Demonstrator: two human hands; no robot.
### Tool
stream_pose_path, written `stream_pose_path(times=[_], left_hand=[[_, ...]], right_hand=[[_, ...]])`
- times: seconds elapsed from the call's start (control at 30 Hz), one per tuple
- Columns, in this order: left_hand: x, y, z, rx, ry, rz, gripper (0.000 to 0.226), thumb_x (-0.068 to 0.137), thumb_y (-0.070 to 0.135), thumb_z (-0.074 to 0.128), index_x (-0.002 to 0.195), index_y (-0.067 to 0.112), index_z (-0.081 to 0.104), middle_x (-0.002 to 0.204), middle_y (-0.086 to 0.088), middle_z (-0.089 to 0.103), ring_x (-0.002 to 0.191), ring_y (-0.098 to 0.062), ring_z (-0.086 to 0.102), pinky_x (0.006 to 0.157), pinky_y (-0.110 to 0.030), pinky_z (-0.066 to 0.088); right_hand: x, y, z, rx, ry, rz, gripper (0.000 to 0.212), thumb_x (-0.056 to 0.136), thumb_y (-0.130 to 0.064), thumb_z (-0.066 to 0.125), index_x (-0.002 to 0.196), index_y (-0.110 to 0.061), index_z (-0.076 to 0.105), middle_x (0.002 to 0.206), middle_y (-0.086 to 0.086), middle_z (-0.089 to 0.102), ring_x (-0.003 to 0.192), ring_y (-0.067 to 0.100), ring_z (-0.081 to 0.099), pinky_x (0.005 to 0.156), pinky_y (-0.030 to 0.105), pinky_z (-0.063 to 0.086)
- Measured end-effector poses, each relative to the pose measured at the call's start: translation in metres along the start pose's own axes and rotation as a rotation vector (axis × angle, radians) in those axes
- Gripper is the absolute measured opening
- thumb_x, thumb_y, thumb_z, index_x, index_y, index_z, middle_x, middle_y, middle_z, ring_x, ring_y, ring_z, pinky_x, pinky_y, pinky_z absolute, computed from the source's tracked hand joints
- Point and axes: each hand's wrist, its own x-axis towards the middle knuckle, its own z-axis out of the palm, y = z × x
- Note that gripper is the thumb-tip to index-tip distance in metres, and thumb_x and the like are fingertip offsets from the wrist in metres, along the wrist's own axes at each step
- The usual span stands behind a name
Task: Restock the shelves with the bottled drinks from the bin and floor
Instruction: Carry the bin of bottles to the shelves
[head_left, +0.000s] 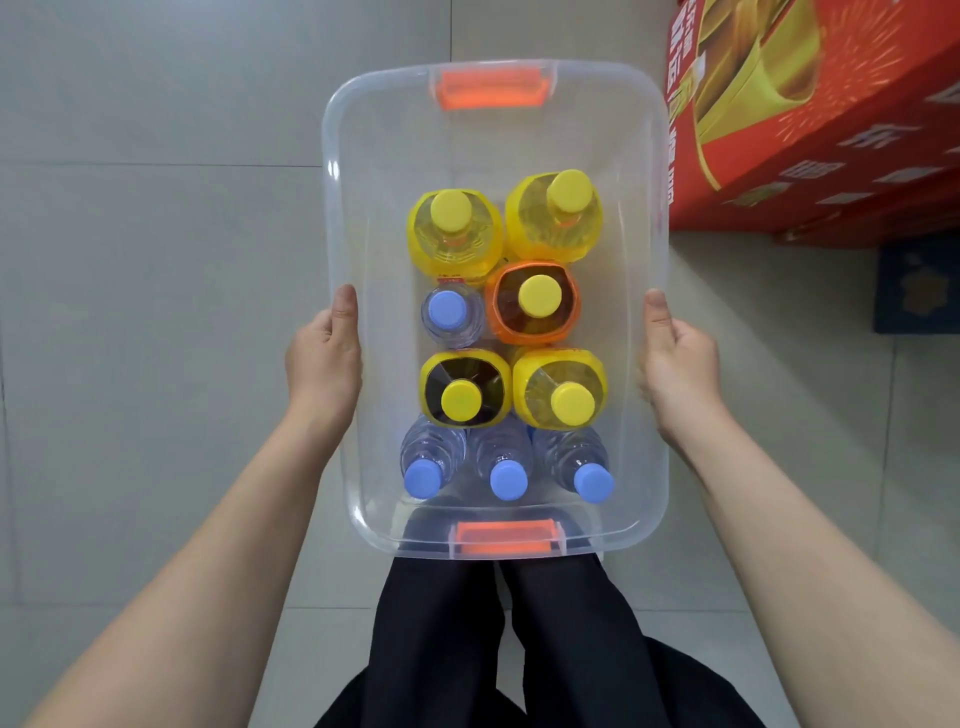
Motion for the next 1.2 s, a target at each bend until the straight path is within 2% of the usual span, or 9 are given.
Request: stream_pose_path(times=[0.17,0.4,0.53,0.7,0.8,0.97,1.1,1.2], left_hand=[[-0.003,0.003,-0.005,0.054,0.016,0.009,0.051,0.094,0.056,0.033,0.059,0.019,0.027,0.067,-0.011,0.036,0.062,-0.023,0.035,0.059,-0.034,0.029],[-0.016,0.011,-0.036,0.081,0.047,0.029,0.051,0.095,0.054,0.032,0.062,0.014,0.035,0.067,-0.012,0.037,0.063,-0.023,0.036,0.059,-0.034,0.029],[-0.029,0.027,-0.070,0.074,0.072,0.039,0.056,0.094,0.055,0.032,0.067,0.008,0.042,0.069,-0.011,0.039,0.063,-0.022,0.036,0.059,-0.033,0.029],[-0.064,0.058,-0.134,0.014,0.108,0.003,0.053,0.092,0.056,0.033,0.061,0.014,0.035,0.068,-0.012,0.038,0.063,-0.022,0.035,0.059,-0.034,0.029],[-0.091,0.082,-0.180,-0.034,0.151,-0.046,0.053,0.089,0.059,0.033,0.055,0.018,0.027,0.062,-0.011,0.037,0.063,-0.023,0.036,0.060,-0.034,0.030],[-0.156,0.132,-0.270,-0.077,0.237,-0.073,0.053,0.085,0.062,0.033,0.055,0.019,0.029,0.058,-0.008,0.038,0.060,-0.023,0.040,0.059,-0.033,0.033],[-0.219,0.178,-0.344,-0.220,0.275,-0.111,0.054,0.077,0.066,0.036,0.050,0.020,0.025,0.048,-0.004,0.031,0.049,-0.023,0.032,0.052,-0.030,0.026],[-0.267,0.203,-0.391,-0.246,0.334,-0.106,0.054,0.085,0.061,0.037,0.053,0.020,0.026,0.050,-0.005,0.031,0.045,-0.022,0.031,0.051,-0.029,0.025]], right_hand=[[-0.002,0.002,-0.003,-0.044,0.019,-0.073,0.054,0.088,-0.060,0.044,0.056,-0.021,0.023,0.059,0.005,0.026,0.061,0.022,0.028,0.056,0.034,0.025],[-0.026,-0.014,-0.005,-0.022,0.006,-0.086,0.052,0.090,-0.055,0.046,0.058,-0.022,0.024,0.060,0.004,0.025,0.062,0.021,0.026,0.056,0.034,0.024],[-0.052,-0.044,-0.008,-0.006,-0.029,-0.089,0.053,0.085,-0.062,0.046,0.057,-0.023,0.024,0.060,0.005,0.026,0.061,0.021,0.026,0.055,0.034,0.023],[-0.099,-0.108,-0.024,-0.043,-0.081,-0.131,0.054,0.077,-0.067,0.044,0.055,-0.022,0.023,0.059,0.005,0.026,0.061,0.021,0.026,0.055,0.035,0.024],[-0.136,-0.154,-0.039,-0.056,-0.128,-0.184,0.054,0.084,-0.063,0.047,0.056,-0.023,0.022,0.059,0.003,0.025,0.059,0.019,0.025,0.056,0.035,0.023],[-0.213,-0.243,-0.068,-0.074,-0.211,-0.256,0.056,0.089,-0.057,0.049,0.055,-0.022,0.020,0.058,0.002,0.023,0.059,0.019,0.025,0.055,0.035,0.022],[-0.282,-0.317,-0.097,-0.087,-0.296,-0.330,0.055,0.091,-0.052,0.049,0.056,-0.021,0.021,0.056,0.001,0.021,0.053,0.015,0.021,0.052,0.033,0.018],[-0.330,-0.365,-0.121,-0.107,-0.352,-0.406,0.055,0.093,-0.049,0.049,0.054,-0.020,0.022,0.055,0.001,0.022,0.050,0.016,0.020,0.048,0.029,0.016]])
